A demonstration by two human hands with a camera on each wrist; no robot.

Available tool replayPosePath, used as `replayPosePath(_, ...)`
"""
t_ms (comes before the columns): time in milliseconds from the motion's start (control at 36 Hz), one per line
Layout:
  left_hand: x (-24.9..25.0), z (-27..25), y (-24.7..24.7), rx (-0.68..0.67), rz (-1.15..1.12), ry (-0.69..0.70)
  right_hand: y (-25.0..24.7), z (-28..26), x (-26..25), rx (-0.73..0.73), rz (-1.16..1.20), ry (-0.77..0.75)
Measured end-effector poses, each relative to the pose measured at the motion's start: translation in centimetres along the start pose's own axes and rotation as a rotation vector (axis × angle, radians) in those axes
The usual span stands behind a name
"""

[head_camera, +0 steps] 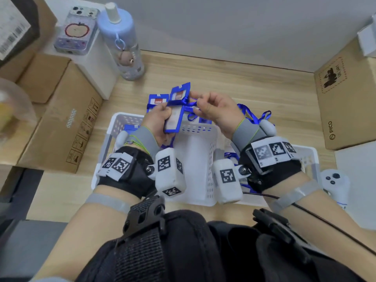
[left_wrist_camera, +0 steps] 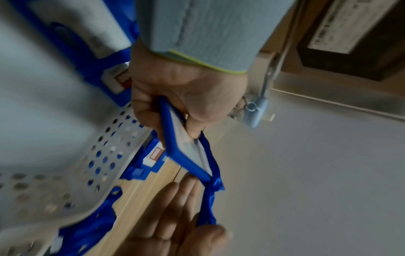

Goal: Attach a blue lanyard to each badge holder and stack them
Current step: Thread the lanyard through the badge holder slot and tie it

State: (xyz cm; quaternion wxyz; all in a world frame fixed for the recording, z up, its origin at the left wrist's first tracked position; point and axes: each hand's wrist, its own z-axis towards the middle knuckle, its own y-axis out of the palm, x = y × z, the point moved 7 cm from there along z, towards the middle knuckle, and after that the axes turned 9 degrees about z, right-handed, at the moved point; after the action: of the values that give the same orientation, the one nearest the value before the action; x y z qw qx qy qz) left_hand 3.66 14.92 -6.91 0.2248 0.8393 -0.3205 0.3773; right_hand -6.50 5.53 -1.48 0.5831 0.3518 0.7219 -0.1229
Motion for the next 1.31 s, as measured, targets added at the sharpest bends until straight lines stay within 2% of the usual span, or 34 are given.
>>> replayPosePath(83,1.8,1.1,-0.5,0.021,0.082,0.137,-1.2,1.8,-0.7,0.154,-0.089,-0.044)
replayPosePath(194,4.1,2.5,-0.7,0.032,0.203,0.268,-1.6,4.2,-0.6,0.177,-0.052,-0.002)
replayPosePath(333,6.1,4.8,-1.5,0.131,0.523,0.334,-1.7,6.3,-0.6,0.195,-0.083,0.003)
replayPosePath(500,6.2,6.6,-2.3,0.239,1.03,0.282,-2.0,7.6,2.3,0.199,-0.127,0.119)
replayPosePath(667,4.9,7.4,-2.3,0.216,1.263,0.171,-2.2,8.3,4.8,0.204,-0.262,0.182)
replayPosePath(778,3.9,7.5,-2.0,0.131,1.384,0.105,-2.2,8.2,5.3,0.189,-0.334,0.229)
replayPosePath(889,3.6,7.1,-2.3,0.146,1.333,0.093,-2.0,7.8,5.2,0.143,-0.413,0.271)
replayPosePath(972,4.1,6.4,-2.8,0.203,1.229,0.129,-2.0,7.3,4.3,0.12,-0.475,0.234)
replayPosePath(1111,4.6,4.5,-3.9,0.227,0.759,0.196,-1.5,6.3,2.7,0.098,-0.516,0.148)
replayPosePath(1194,4.6,2.7,-3.8,0.171,0.602,0.23,-0.9,5.4,1.9,0.094,-0.443,0.117)
replayPosePath(1306,3.5,1.2,-3.8,0.099,0.601,0.187,0.0,4.1,1.5,0.058,-0.389,0.108)
